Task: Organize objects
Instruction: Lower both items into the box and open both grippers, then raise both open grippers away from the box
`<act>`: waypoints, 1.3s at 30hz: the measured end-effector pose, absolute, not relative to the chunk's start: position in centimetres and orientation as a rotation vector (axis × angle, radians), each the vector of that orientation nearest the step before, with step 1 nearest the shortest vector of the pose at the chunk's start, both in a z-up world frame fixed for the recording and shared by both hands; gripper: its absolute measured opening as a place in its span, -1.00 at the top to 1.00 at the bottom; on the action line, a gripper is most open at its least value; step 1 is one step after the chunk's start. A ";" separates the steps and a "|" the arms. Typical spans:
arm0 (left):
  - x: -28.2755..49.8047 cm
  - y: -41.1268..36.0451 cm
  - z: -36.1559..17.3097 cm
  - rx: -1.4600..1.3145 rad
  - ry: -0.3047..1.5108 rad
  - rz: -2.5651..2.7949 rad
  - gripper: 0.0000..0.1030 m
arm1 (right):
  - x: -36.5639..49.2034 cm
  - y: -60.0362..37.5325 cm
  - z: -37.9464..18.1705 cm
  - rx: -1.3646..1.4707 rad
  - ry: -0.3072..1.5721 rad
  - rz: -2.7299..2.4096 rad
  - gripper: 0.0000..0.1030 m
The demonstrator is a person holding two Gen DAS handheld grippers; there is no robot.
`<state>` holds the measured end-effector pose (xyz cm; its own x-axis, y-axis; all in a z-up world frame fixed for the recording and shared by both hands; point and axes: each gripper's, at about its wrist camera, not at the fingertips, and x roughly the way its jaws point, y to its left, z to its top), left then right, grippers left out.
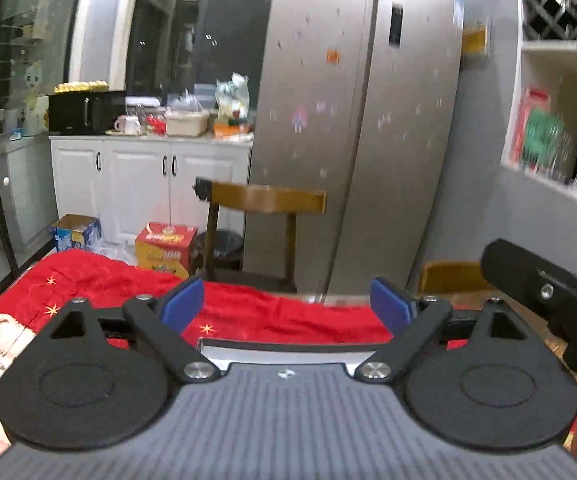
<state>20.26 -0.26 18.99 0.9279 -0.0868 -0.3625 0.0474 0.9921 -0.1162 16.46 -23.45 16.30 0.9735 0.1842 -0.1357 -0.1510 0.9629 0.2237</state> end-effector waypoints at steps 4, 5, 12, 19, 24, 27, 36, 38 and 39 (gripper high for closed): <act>15.0 -0.2 21.3 -0.065 0.319 -0.086 -0.80 | 12.5 -23.8 18.3 0.150 0.116 0.114 -1.00; 13.3 -0.2 21.7 -0.050 0.278 -0.073 -0.80 | 11.5 -24.0 18.6 0.133 0.118 0.109 -1.00; 2.5 -0.2 19.1 0.054 0.054 0.090 -0.94 | 7.2 -25.1 16.7 0.107 0.123 0.097 -1.00; -3.2 1.3 11.9 0.070 0.085 0.081 -0.95 | 6.0 -24.4 10.4 0.117 0.201 0.131 -1.00; -3.4 2.6 8.8 -0.038 0.108 0.052 -0.95 | 6.2 -23.1 6.2 0.102 0.244 0.164 -1.00; -2.7 2.1 7.2 0.006 0.154 0.031 -0.95 | 6.0 -22.6 4.3 0.067 0.258 0.143 -1.00; 3.4 1.9 2.0 0.058 0.405 0.010 -0.95 | 6.6 -22.9 0.6 0.071 0.374 0.057 -1.00; 4.1 2.5 1.2 0.027 0.463 0.000 -0.95 | 6.4 -22.8 0.3 0.066 0.373 0.039 -1.00; 4.4 2.6 0.9 0.017 0.488 -0.008 -0.95 | 6.4 -22.6 0.2 0.056 0.366 0.029 -1.00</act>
